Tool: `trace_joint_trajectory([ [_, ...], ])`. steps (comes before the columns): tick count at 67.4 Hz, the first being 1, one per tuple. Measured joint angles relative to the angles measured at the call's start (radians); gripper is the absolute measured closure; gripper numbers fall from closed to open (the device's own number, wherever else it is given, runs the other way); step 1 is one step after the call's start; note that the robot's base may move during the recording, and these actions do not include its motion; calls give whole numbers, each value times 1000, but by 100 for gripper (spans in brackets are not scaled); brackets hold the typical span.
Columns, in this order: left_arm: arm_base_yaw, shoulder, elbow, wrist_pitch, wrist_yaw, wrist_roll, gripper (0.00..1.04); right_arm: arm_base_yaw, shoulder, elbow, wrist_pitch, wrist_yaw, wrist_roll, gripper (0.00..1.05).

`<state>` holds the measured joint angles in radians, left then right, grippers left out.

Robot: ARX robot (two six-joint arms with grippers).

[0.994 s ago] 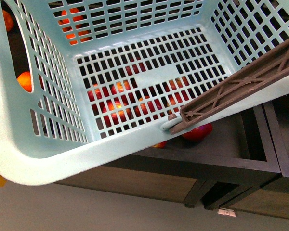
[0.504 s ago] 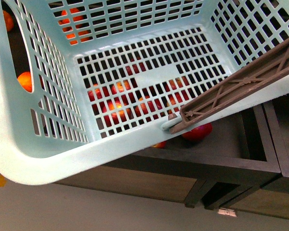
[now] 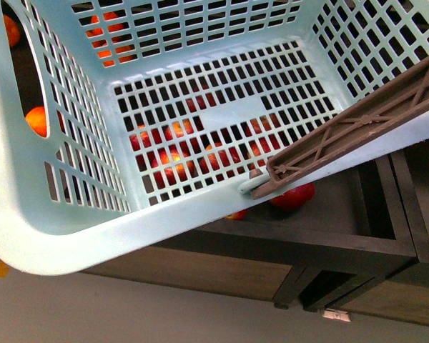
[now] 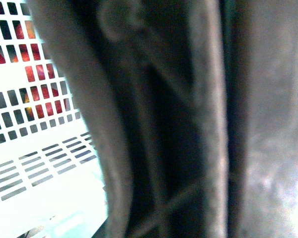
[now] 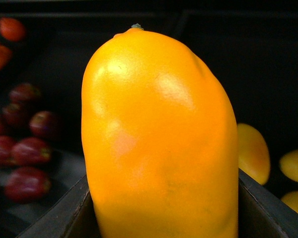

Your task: Pick mango and avocado into basket

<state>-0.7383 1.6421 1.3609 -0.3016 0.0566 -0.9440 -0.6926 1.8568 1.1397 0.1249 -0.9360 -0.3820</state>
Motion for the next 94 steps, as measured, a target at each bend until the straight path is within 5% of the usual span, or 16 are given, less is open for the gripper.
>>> trace_joint_trajectory([
  [21, 0, 0, 0, 0, 0, 0, 91, 200, -533, -302, 13, -36, 187, 45],
  [39, 0, 0, 0, 0, 0, 0, 91, 521, -666, -389, 95, 170, 317, 45],
  [74, 0, 0, 0, 0, 0, 0, 91, 818, -446, -374, 261, 451, 431, 45],
  [89, 0, 0, 0, 0, 0, 0, 91, 837, -454, -364, 266, 493, 457, 11],
  [94, 0, 0, 0, 0, 3, 1, 91, 820, -468, -364, 266, 504, 472, 8],
])
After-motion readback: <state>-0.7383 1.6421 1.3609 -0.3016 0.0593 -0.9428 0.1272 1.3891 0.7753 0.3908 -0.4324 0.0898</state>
